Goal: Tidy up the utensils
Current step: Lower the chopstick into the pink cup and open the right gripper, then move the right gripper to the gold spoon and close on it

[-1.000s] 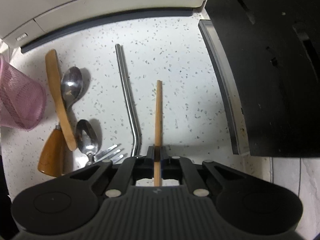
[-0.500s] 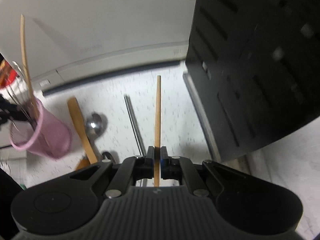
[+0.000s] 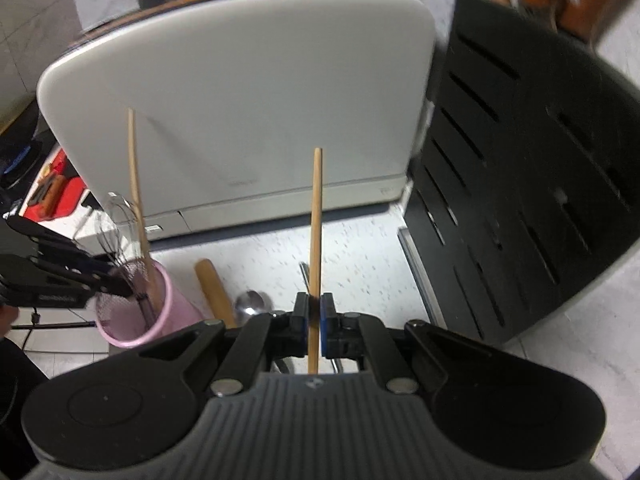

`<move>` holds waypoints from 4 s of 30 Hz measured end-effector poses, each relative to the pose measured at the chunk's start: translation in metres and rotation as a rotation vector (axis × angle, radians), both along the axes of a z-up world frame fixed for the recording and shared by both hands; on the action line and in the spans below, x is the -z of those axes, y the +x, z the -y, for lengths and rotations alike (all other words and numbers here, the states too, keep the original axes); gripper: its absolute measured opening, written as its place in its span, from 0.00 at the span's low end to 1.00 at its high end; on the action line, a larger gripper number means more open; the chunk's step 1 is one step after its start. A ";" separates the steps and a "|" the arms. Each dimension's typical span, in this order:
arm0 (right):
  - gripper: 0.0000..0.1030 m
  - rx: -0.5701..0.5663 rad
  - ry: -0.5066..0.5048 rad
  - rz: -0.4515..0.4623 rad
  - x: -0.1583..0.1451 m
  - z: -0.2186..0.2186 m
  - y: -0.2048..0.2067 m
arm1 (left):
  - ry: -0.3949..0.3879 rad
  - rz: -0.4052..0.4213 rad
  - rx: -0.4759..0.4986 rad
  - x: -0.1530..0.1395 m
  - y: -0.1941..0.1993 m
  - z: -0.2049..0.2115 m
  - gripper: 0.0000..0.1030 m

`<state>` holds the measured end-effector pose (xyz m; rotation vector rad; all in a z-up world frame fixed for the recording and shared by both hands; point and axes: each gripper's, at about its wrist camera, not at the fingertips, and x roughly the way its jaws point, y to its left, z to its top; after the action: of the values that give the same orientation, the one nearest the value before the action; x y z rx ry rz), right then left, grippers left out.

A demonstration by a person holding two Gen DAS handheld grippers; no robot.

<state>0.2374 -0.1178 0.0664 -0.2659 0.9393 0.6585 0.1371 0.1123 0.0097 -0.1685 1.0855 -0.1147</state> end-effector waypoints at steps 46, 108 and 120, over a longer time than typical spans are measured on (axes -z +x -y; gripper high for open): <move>0.01 -0.091 0.226 0.078 0.012 -0.092 -0.051 | -0.004 0.003 0.004 -0.001 -0.002 0.002 0.15; 0.32 0.271 -0.118 -0.071 0.119 0.116 -0.045 | 0.006 0.011 0.012 0.000 -0.002 0.004 0.15; 0.33 0.266 -0.100 -0.077 0.141 0.097 -0.037 | 0.001 0.014 0.011 0.002 -0.003 0.002 0.15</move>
<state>0.2000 -0.2151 -0.0749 -0.2006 1.0615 0.3797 0.1343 0.1108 0.0082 -0.1608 1.0732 -0.1255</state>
